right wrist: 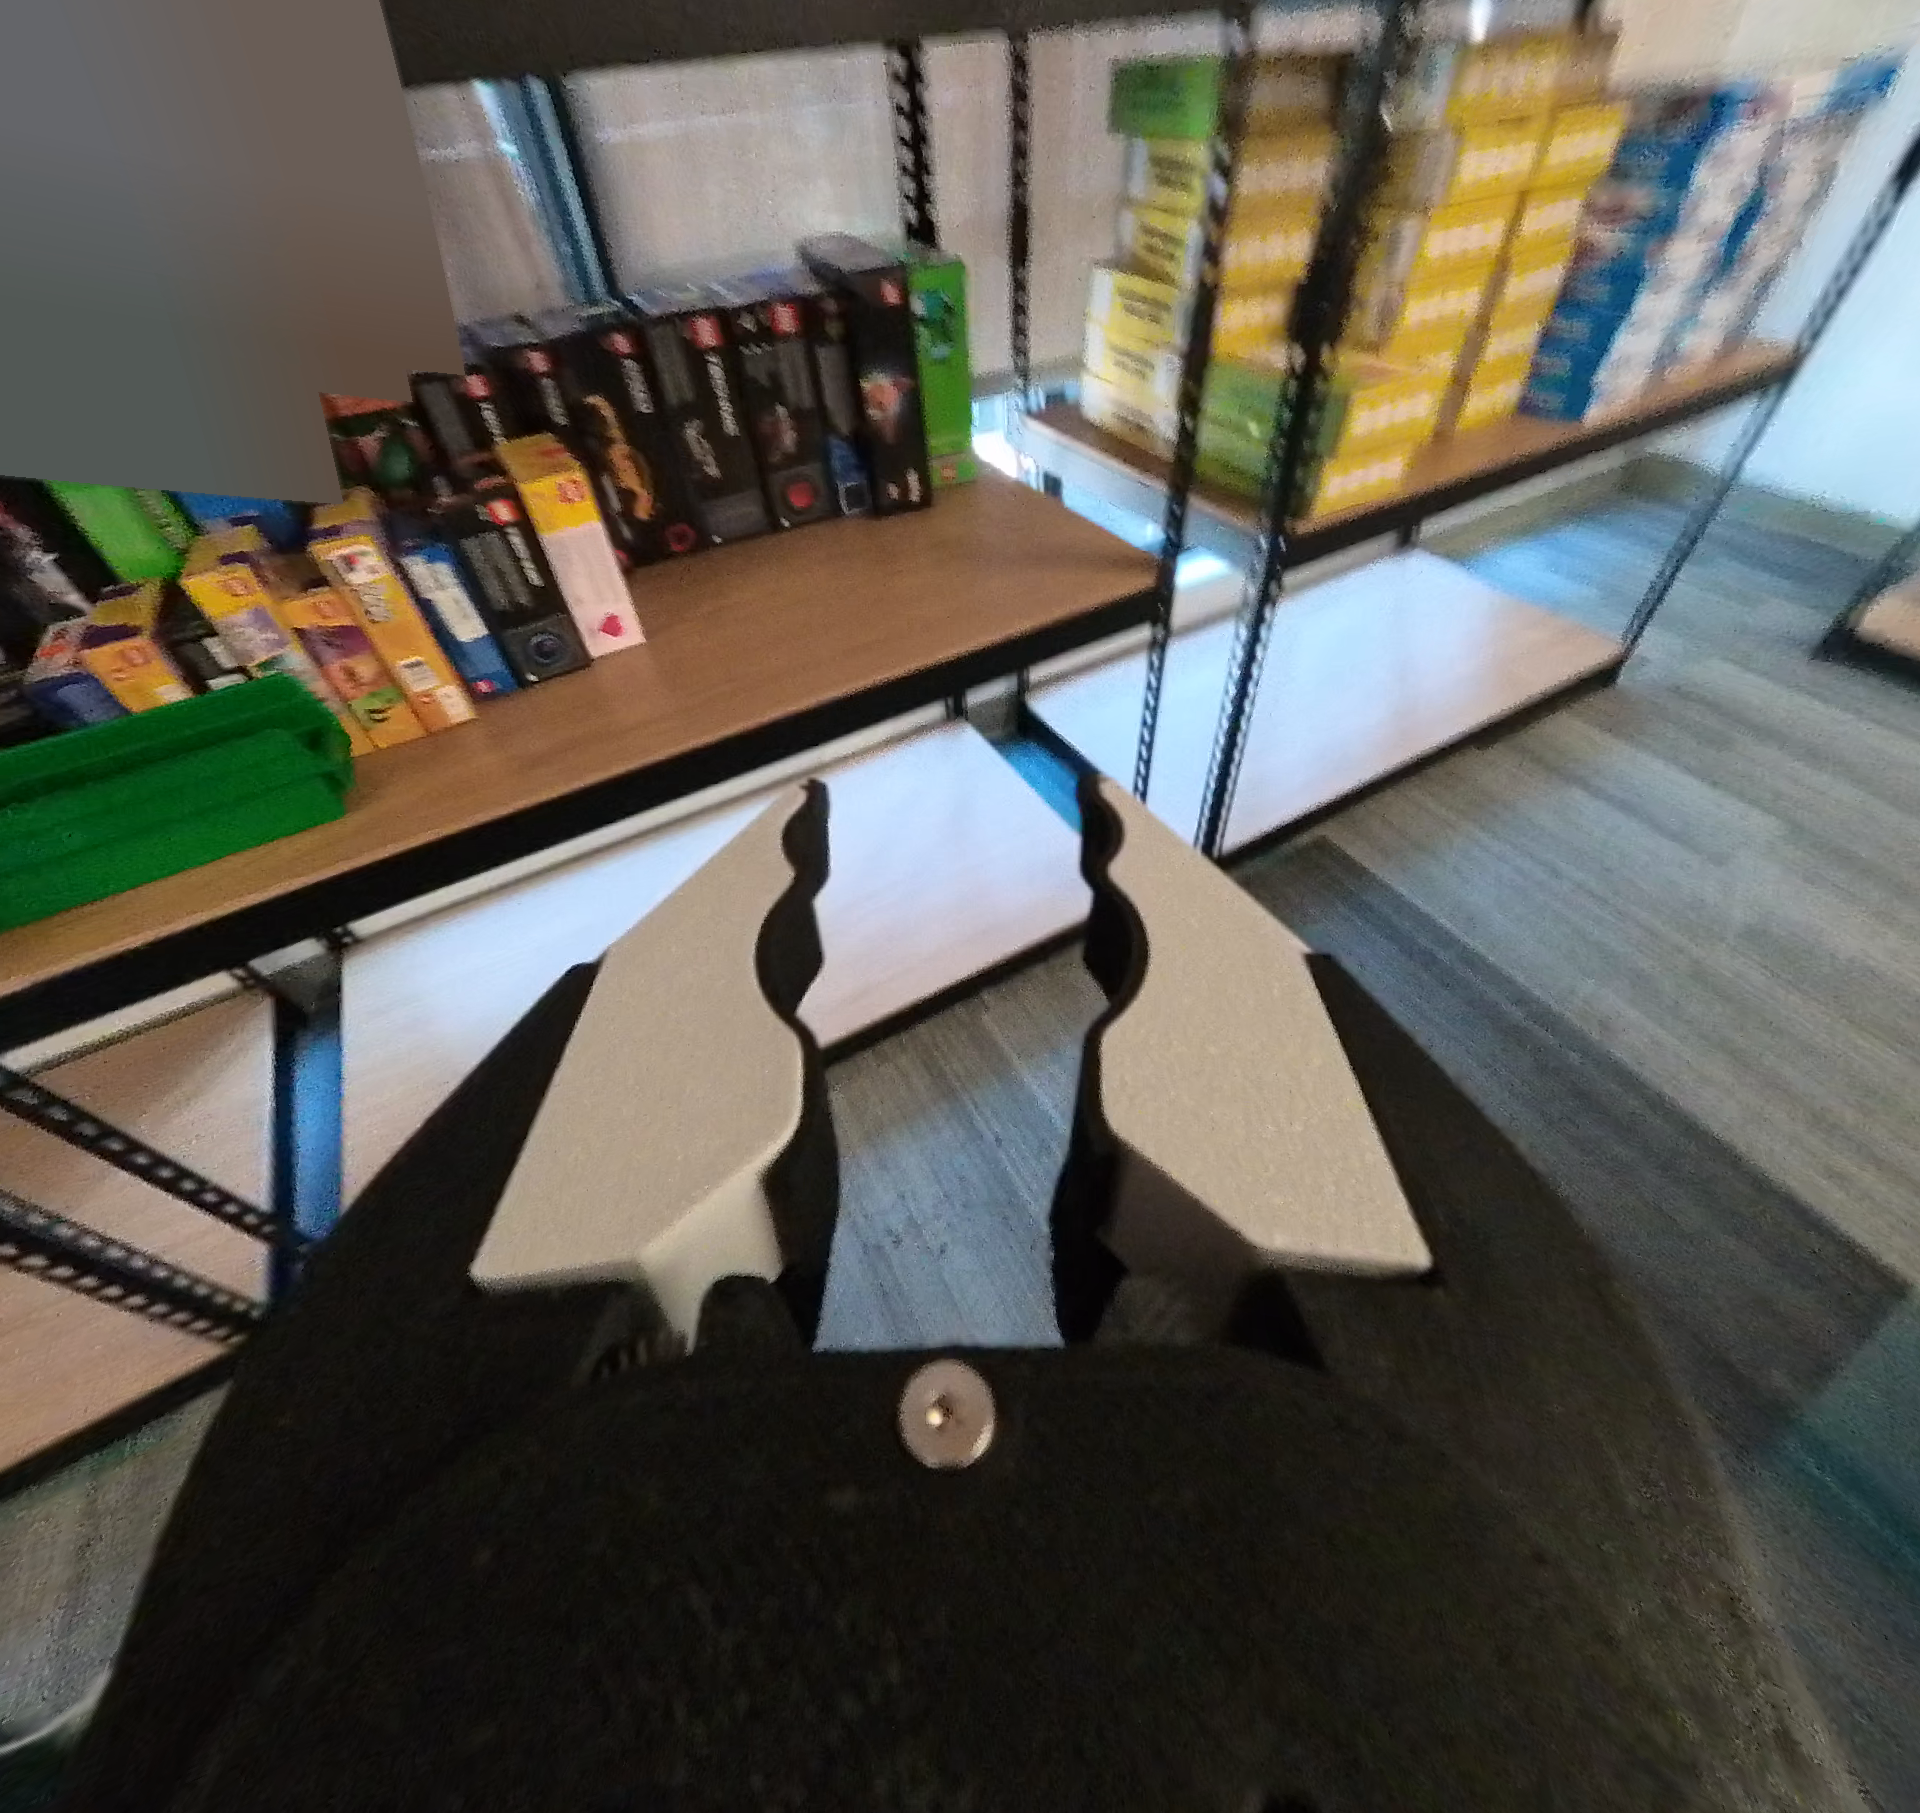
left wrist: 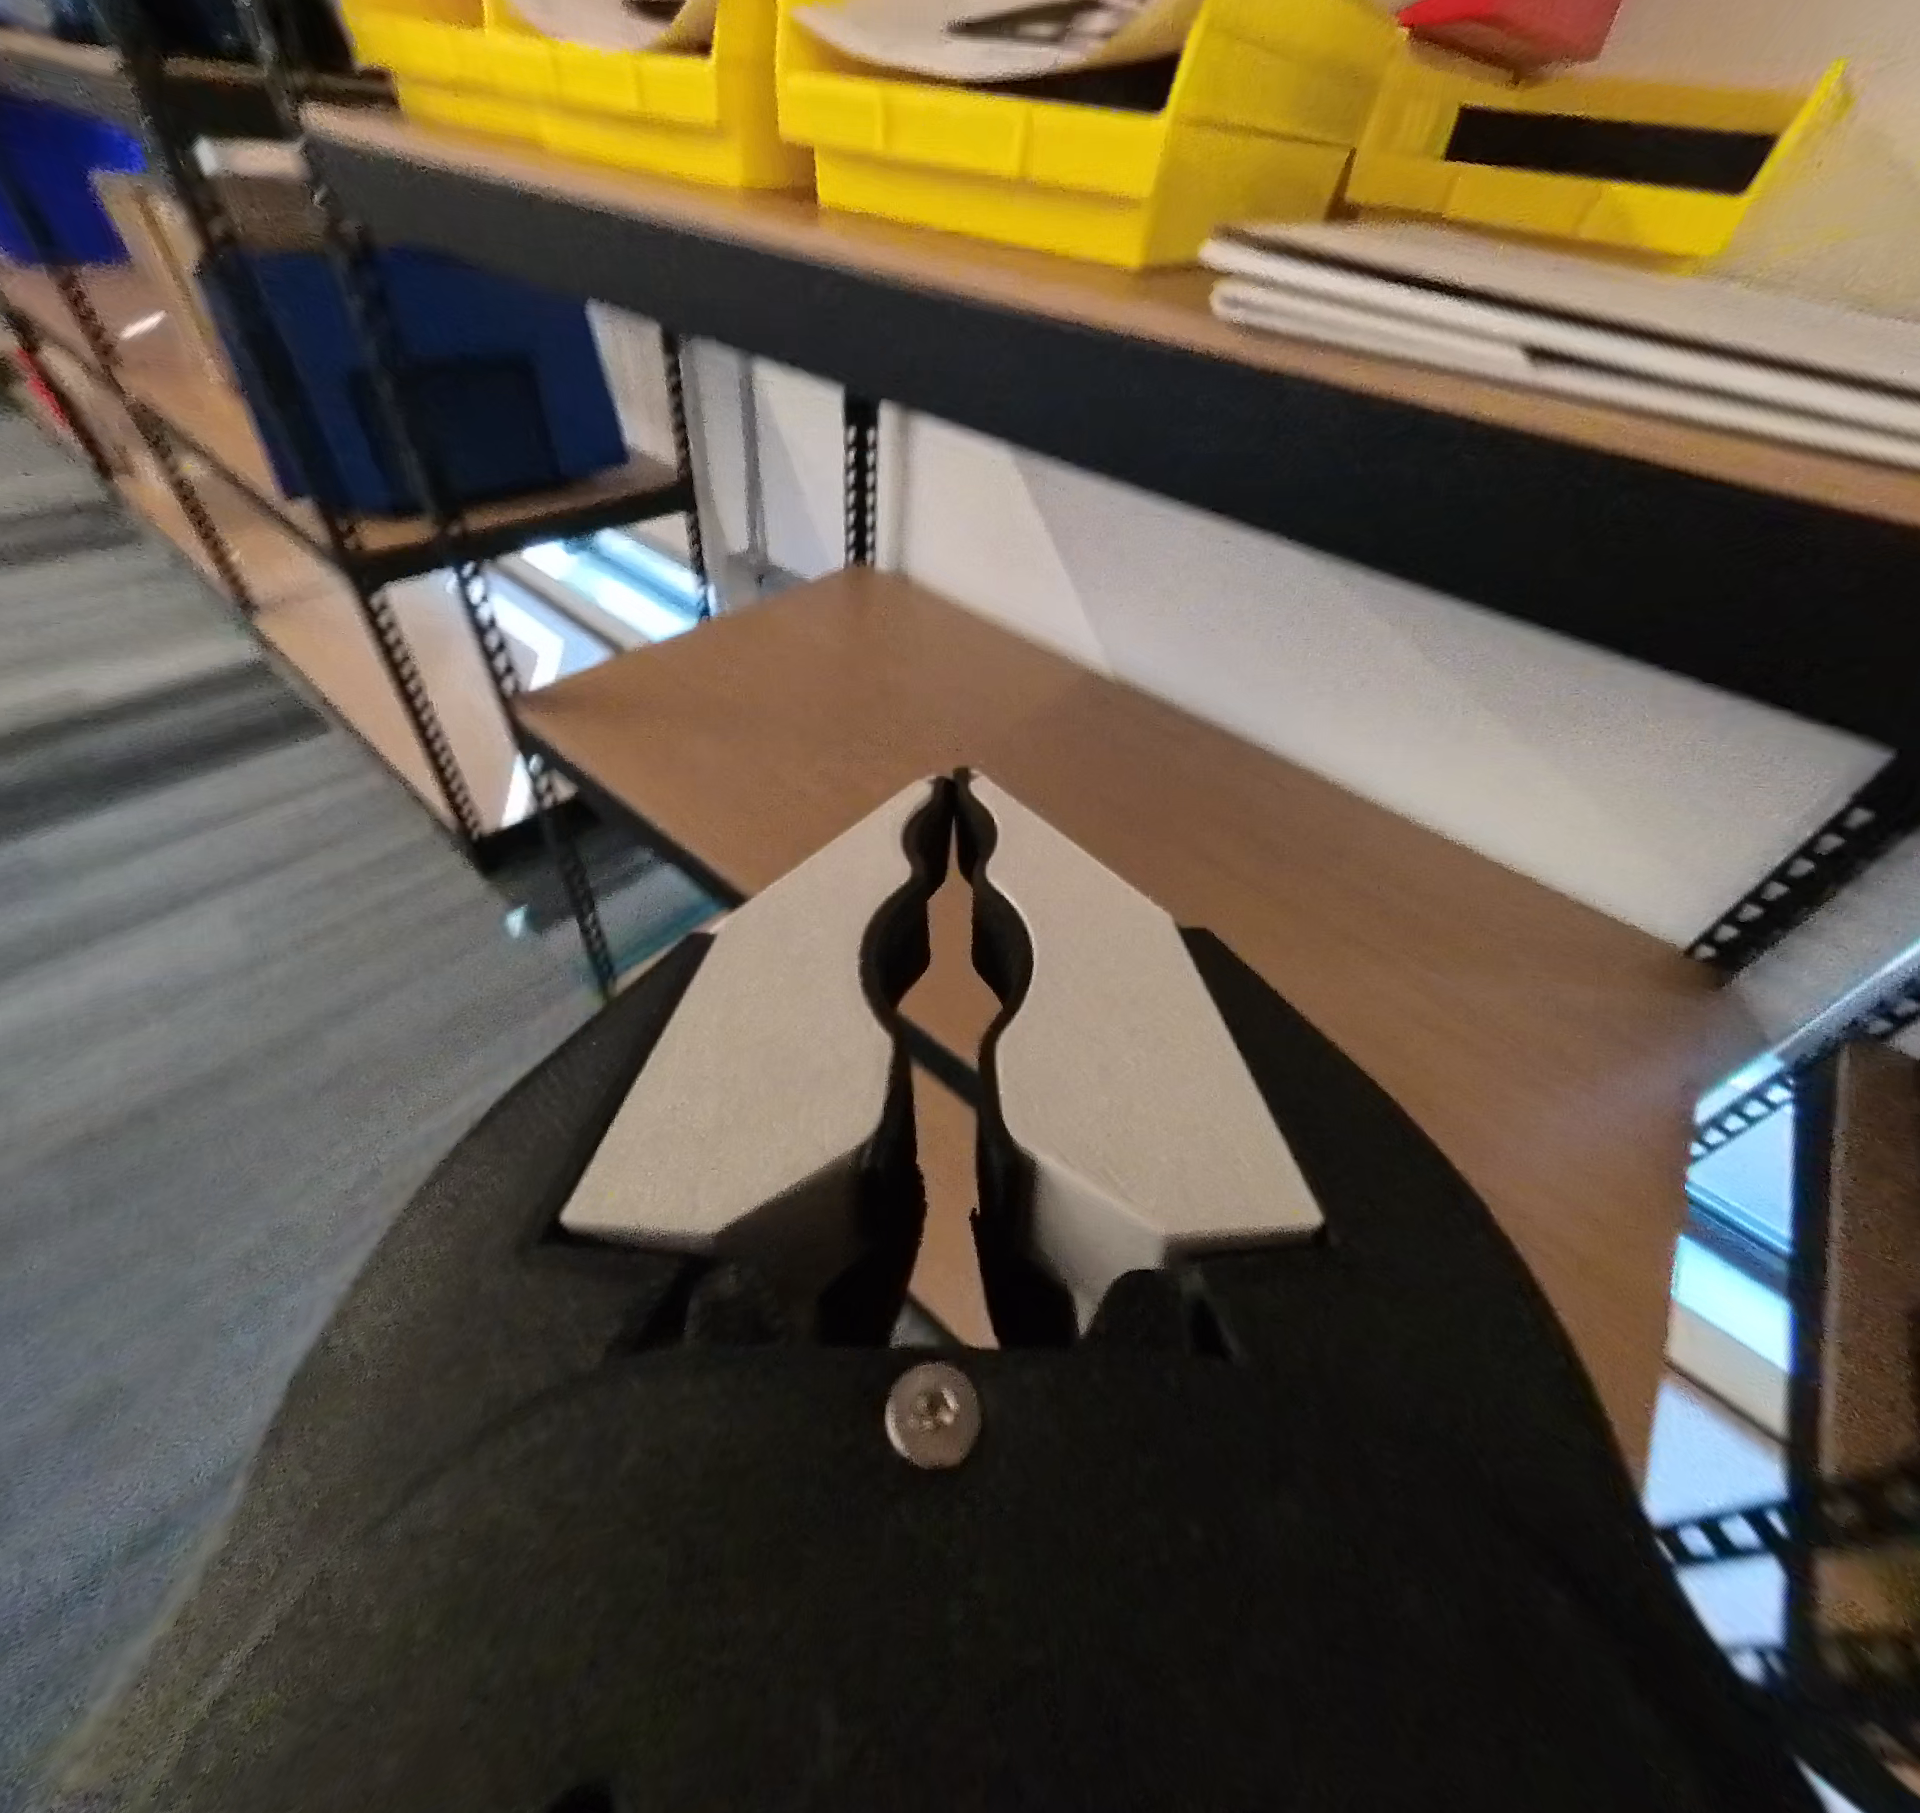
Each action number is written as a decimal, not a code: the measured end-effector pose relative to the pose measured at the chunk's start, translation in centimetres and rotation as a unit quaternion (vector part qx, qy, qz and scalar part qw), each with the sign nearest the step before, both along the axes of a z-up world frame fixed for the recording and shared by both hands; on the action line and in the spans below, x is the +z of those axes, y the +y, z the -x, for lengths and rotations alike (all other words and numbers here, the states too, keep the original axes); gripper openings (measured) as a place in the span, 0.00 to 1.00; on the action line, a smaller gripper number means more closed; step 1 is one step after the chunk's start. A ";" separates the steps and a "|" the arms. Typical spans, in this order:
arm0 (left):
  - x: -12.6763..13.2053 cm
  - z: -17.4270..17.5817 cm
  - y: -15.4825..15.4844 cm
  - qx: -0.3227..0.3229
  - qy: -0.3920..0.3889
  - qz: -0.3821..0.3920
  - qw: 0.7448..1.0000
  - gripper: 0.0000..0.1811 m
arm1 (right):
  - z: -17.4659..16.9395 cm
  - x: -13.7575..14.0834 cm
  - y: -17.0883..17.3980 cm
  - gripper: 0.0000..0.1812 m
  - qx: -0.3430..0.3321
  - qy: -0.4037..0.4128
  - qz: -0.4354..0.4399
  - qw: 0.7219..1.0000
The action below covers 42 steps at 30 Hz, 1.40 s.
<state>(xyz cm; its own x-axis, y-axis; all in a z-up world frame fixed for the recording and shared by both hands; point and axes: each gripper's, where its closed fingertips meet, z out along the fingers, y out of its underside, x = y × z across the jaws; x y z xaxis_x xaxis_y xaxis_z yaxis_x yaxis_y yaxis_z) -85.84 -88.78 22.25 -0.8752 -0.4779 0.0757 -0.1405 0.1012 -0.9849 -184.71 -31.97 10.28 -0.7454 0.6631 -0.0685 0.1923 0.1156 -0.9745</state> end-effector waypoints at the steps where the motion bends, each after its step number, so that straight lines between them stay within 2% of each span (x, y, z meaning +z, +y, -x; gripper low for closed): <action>1: -0.9 2.3 2.7 0.016 0.010 -0.002 1.000 0.00 | 2.2 -0.3 1.8 0.29 0.002 -0.032 0.006 0.999; 3: -2.7 6.2 7.5 0.054 0.012 -0.018 0.998 0.00 | 6.3 0.7 5.5 0.29 0.002 -0.045 0.023 0.999; 6: -4.0 12.2 11.1 0.035 0.058 -0.012 0.998 0.00 | 12.1 2.7 10.4 0.33 -0.023 -0.016 0.012 1.000; 8: -4.2 15.5 12.5 0.024 0.084 0.007 0.996 0.00 | 15.8 4.4 11.8 0.38 -0.030 0.002 0.018 0.999; 10: -4.8 18.1 13.6 0.020 0.117 0.022 0.993 0.00 | 19.6 6.5 11.5 0.46 -0.033 0.030 0.035 0.998; 12: -5.8 20.1 14.6 0.024 0.151 0.049 0.987 0.00 | 23.0 8.3 9.0 0.49 -0.016 0.040 0.063 0.997; 15: -8.4 23.4 15.8 0.030 0.194 0.077 0.977 0.00 | 27.1 11.4 2.2 0.51 0.047 0.040 0.119 0.991; 18: -11.9 26.6 16.7 0.059 0.206 0.068 0.974 0.00 | 29.5 14.9 -5.2 0.50 0.109 0.055 0.142 0.982; 20: -14.2 29.2 16.0 0.056 0.216 0.054 0.973 0.00 | 30.8 16.4 -9.0 0.46 0.138 0.075 0.136 0.978; 23: -17.1 33.2 13.8 0.046 0.218 0.044 0.974 0.00 | 33.6 16.6 -12.7 0.42 0.165 0.099 0.106 0.976; 25: -19.2 36.1 12.6 0.055 0.242 0.045 0.968 0.00 | 36.6 16.3 -14.0 0.39 0.148 0.103 0.092 0.979; 28: -21.4 39.2 12.1 0.109 0.266 0.060 0.956 0.00 | 40.2 16.9 -15.8 0.39 0.134 0.077 0.136 0.979; 30: -21.5 41.0 11.0 0.110 0.286 0.080 0.949 0.00 | 42.3 17.5 -17.9 0.38 0.136 0.063 0.161 0.976; 32: -21.1 42.3 10.1 0.102 0.273 0.068 0.954 0.00 | 43.4 18.1 -21.0 0.38 0.163 0.057 0.151 0.973; 36: -20.7 44.5 9.0 0.082 0.253 0.052 0.963 0.00 | 44.9 19.6 -27.3 0.38 0.221 0.118 0.087 0.964; 39: -20.7 47.4 9.3 0.077 0.248 0.061 0.964 0.00 | 46.0 20.4 -31.4 0.38 0.267 0.140 0.072 0.951; 42: -20.5 51.8 10.2 0.066 0.252 0.068 0.963 0.00 | 46.9 21.3 -34.7 0.38 0.322 0.137 0.087 0.933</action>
<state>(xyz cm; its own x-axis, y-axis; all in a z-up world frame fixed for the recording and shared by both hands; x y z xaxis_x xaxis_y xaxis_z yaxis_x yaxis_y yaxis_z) -137.61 -78.53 1.74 -0.6427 -0.5384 0.5451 -0.6078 -0.0749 -0.7906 -231.65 -66.66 31.62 -0.9906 0.0687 0.1185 -0.1216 -0.0434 -0.9916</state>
